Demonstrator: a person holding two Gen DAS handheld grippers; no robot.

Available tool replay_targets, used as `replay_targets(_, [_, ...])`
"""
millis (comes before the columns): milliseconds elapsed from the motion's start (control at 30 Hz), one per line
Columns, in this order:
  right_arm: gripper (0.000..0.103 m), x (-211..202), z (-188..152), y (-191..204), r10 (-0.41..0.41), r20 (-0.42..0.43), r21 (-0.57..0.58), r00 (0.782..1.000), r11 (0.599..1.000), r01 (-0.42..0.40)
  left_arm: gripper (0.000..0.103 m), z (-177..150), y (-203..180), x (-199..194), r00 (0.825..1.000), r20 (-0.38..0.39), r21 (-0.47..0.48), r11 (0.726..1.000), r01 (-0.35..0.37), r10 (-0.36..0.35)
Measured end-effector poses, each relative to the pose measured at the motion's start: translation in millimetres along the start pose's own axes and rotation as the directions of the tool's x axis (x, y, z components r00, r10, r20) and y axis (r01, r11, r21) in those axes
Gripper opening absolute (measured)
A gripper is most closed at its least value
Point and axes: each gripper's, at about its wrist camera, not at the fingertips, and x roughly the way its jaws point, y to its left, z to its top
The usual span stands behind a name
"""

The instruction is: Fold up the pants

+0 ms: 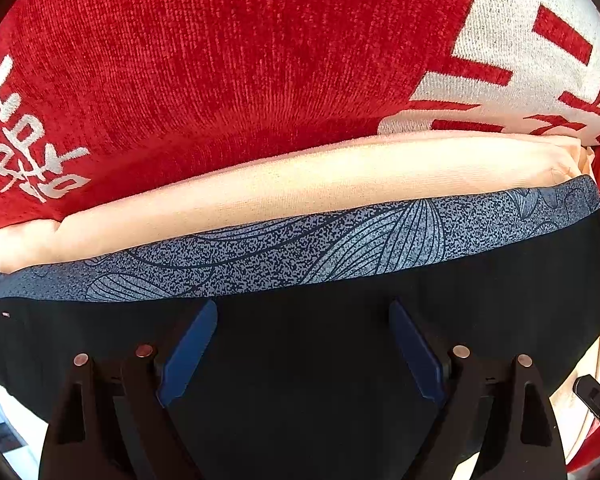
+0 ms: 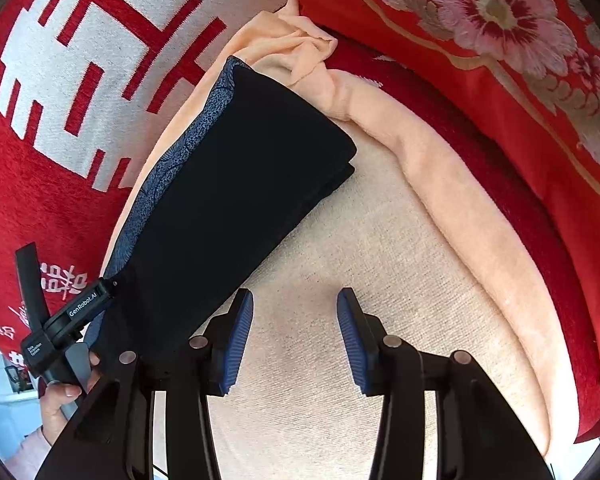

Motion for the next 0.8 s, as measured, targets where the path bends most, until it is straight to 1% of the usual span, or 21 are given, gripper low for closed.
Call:
replay_targets(367, [0.048,0.4,-0.9,-6.7,0.012,0.005,0.009,1.000,1.000,-0.012,0.089,-4.8,-6.4,0.8,1.000,0.003,0.003,1.000,-0.010,0.010])
replay_targets(633, [0.051,1.9,-1.4,-6.9,0.020,0.008,0.005,1.000,1.000,-0.020,0.089,-7.6,-7.1,1.1,1.000,0.009,0.006,1.000,-0.011,0.011])
replay_targets(733, [0.051,1.8,-0.2,-7.9,0.039,0.016,0.010,0.999,0.999,-0.039,0.089,-8.9,-6.9,0.9,1.000,0.010,0.006,1.000,-0.010,0.010])
replay_targets(800, [0.052,1.6,0.7,-11.0,0.076,0.024,0.025,0.997,0.997,-0.076,0.089,-10.0,-6.9,0.9,1.000,0.012,0.007,1.000,-0.010,0.010])
